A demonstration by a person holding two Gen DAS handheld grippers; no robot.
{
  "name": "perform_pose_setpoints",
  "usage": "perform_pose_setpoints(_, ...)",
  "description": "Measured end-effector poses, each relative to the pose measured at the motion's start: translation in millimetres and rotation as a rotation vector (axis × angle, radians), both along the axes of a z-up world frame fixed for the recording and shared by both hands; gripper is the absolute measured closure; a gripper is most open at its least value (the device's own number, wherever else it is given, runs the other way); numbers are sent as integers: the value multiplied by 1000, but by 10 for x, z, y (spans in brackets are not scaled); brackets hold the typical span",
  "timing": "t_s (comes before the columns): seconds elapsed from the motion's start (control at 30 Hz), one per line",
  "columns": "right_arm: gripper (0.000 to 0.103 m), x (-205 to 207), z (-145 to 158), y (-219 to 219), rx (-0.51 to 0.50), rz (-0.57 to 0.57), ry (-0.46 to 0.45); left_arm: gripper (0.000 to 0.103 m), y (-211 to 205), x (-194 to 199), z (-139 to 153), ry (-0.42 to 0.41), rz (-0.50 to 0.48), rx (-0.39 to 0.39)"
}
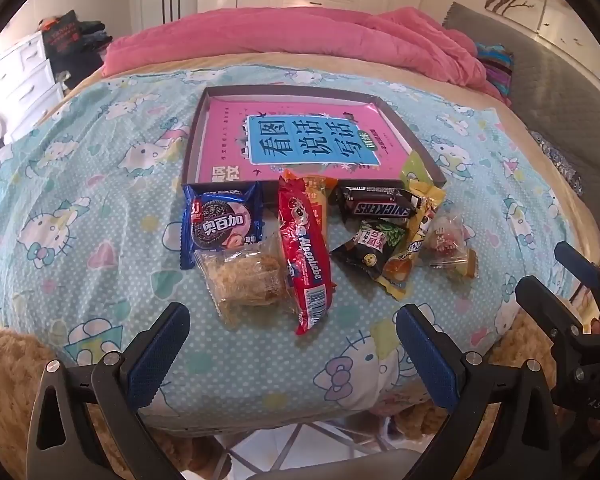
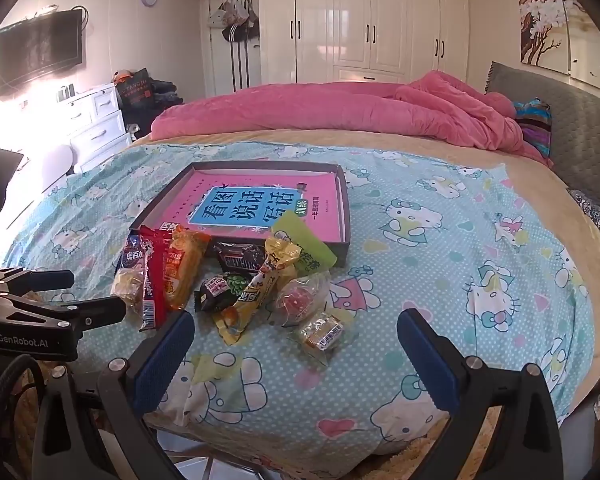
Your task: Organize snacks
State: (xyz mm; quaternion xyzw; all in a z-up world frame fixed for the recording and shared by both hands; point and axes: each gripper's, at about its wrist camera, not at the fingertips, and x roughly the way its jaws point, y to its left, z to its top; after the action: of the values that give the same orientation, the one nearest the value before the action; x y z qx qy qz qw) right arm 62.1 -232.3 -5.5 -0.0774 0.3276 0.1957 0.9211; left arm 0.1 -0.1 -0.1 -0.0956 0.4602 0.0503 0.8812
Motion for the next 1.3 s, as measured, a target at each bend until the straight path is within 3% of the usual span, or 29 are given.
perform_pose_setpoints(1.13,1,-5,-7,-41,3,-14,-5,0,-1,-24,14,8,-10,-26)
perform_pose_setpoints(1.3,1,2,-9,-51,4,-13,-3,0,20,-14,-16,-20,-1,-5)
